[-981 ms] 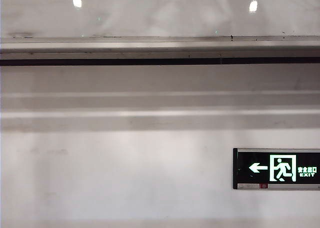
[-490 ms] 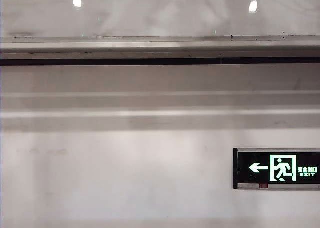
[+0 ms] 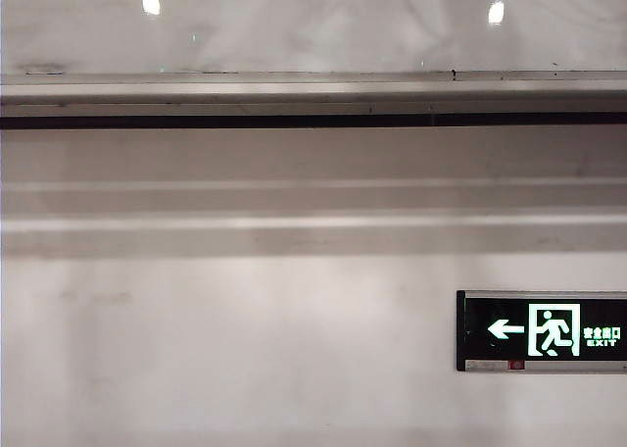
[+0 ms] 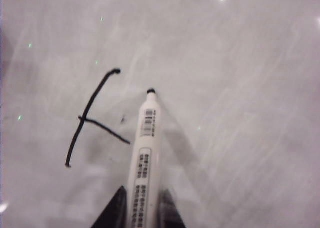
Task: Take a marker from the whiteboard tray, write "Hi!" on the whiteboard, and then put the marker back vertically into the whiteboard tray.
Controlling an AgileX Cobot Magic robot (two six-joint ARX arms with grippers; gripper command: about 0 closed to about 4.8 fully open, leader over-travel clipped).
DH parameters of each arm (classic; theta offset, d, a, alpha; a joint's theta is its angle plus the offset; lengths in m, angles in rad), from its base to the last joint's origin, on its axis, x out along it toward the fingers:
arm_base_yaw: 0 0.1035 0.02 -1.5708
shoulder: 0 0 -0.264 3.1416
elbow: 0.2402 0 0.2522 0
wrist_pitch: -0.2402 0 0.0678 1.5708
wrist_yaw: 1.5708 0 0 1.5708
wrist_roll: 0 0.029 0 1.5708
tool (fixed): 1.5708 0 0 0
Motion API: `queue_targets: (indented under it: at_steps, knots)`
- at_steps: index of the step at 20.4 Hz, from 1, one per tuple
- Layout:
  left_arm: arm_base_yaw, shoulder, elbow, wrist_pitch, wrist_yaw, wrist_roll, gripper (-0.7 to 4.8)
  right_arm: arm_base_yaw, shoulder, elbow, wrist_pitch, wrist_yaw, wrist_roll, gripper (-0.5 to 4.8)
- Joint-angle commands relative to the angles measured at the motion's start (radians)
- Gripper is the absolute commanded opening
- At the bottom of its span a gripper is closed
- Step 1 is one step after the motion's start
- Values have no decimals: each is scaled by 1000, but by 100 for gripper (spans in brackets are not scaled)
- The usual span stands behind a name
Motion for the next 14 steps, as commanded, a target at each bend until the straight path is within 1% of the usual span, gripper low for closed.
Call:
queue_targets:
  at_steps: [1, 10, 14]
  knots:
    - [-1, -1, 3, 13, 5, 2, -5, -3, 2, 3, -72, 12, 2, -1]
    - [-1, -1, 3, 13, 5, 2, -5, -3, -2, 3, -250, 13, 13, -1]
    - [-1, -1, 3, 12, 5, 2, -5, -3, -3, 2, -256, 13, 12, -1]
